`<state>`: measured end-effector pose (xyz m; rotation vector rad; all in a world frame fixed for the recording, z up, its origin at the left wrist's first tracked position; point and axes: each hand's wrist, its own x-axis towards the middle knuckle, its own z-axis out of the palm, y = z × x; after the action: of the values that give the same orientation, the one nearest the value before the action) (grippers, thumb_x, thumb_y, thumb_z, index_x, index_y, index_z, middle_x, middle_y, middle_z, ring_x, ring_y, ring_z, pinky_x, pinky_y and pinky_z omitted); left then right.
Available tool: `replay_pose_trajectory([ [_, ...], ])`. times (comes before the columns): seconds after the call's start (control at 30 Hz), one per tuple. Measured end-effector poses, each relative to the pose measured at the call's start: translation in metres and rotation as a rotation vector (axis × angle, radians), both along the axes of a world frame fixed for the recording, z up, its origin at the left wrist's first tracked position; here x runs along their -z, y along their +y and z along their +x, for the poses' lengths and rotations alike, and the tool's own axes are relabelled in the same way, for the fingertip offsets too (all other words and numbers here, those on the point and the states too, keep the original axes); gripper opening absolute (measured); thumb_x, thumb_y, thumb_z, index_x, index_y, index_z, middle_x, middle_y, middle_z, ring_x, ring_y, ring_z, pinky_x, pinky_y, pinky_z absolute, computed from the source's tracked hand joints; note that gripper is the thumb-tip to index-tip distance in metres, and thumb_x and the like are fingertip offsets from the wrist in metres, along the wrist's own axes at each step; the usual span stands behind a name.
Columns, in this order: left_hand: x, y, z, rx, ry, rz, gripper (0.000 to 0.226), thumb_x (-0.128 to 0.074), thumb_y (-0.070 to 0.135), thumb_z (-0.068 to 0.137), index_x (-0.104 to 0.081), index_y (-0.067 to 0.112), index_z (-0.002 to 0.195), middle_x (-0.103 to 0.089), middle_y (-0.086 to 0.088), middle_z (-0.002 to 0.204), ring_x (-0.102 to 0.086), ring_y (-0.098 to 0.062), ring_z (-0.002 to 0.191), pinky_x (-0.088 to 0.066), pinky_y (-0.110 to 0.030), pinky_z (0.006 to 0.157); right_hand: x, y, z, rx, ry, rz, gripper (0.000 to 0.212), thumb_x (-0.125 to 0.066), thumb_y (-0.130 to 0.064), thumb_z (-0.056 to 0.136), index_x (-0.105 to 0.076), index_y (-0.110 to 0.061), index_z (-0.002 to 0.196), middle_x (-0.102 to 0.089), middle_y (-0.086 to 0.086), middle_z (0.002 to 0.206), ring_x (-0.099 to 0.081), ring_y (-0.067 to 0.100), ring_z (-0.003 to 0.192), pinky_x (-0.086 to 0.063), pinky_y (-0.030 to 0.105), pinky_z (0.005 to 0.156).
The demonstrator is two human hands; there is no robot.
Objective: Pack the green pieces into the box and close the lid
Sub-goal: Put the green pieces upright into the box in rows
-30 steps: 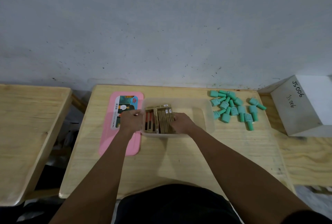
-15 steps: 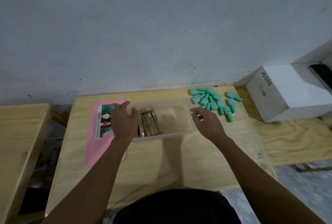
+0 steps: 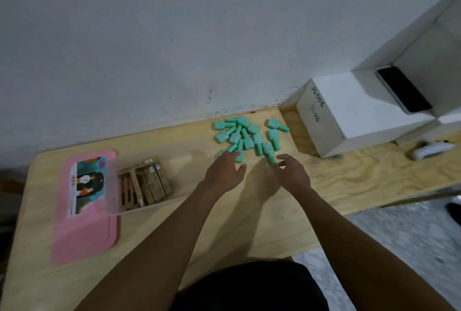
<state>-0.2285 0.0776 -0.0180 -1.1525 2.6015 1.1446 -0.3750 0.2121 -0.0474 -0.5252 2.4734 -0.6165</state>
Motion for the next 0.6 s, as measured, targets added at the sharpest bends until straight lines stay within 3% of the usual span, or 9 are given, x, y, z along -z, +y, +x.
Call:
replay_pose_trajectory([
  [0.07,0.007,0.001,-0.019,-0.042,-0.088,-0.046,0.053,-0.053,0.037,0.091,-0.046,0.012,0.138,-0.047,-0.011,0.14,-0.047,-0.028,0.129,-0.042,-0.037,0.103,0.004,-0.006,-0.011,-0.031,-0.015,0.029,0.039,-0.06,-0.036,0.091,-0.055,-0.029,0.129,-0.064,-0.001,0.122,-0.061,0.02,0.11,-0.052,0.037,0.089],
  [0.2,0.021,-0.005,-0.045,-0.125,-0.217,-0.099,0.045,-0.052,0.038,0.09,-0.054,0.008,0.123,-0.055,-0.014,0.125,-0.056,-0.033,0.116,-0.048,-0.039,0.087,0.012,-0.017,-0.027,-0.036,-0.013,0.027,0.038,-0.058,-0.044,0.089,-0.058,-0.029,0.124,-0.068,0.0,0.115,-0.064,0.023,0.105,-0.052,0.037,0.085],
  [0.3,0.029,-0.004,-0.059,-0.215,-0.256,-0.127,0.041,-0.053,0.039,0.09,-0.057,0.01,0.118,-0.059,-0.012,0.121,-0.058,-0.033,0.112,-0.049,-0.039,0.084,0.016,-0.02,-0.033,-0.055,0.019,0.034,0.034,-0.058,-0.049,0.088,-0.064,-0.025,0.112,-0.069,0.002,0.104,-0.065,0.024,0.095,-0.049,0.033,0.075],
  [0.47,0.04,-0.006,-0.073,-0.289,-0.309,-0.216,0.036,-0.055,0.039,0.091,-0.062,0.01,0.112,-0.065,-0.013,0.113,-0.062,-0.034,0.106,-0.05,-0.04,0.082,0.015,-0.02,-0.039,-0.109,0.008,0.068,0.032,-0.057,-0.048,0.09,-0.07,-0.027,0.11,-0.071,0.0,0.101,-0.066,0.02,0.089,-0.043,0.028,0.066],
  [0.6,0.045,-0.01,-0.082,-0.336,-0.327,-0.174,0.037,-0.057,0.039,0.089,-0.063,0.011,0.113,-0.065,-0.012,0.112,-0.063,-0.034,0.104,-0.05,-0.039,0.08,0.016,-0.02,-0.047,-0.132,-0.02,0.08,0.03,-0.058,-0.048,0.089,-0.071,-0.026,0.104,-0.071,-0.002,0.096,-0.066,0.019,0.088,-0.046,0.029,0.067],
])
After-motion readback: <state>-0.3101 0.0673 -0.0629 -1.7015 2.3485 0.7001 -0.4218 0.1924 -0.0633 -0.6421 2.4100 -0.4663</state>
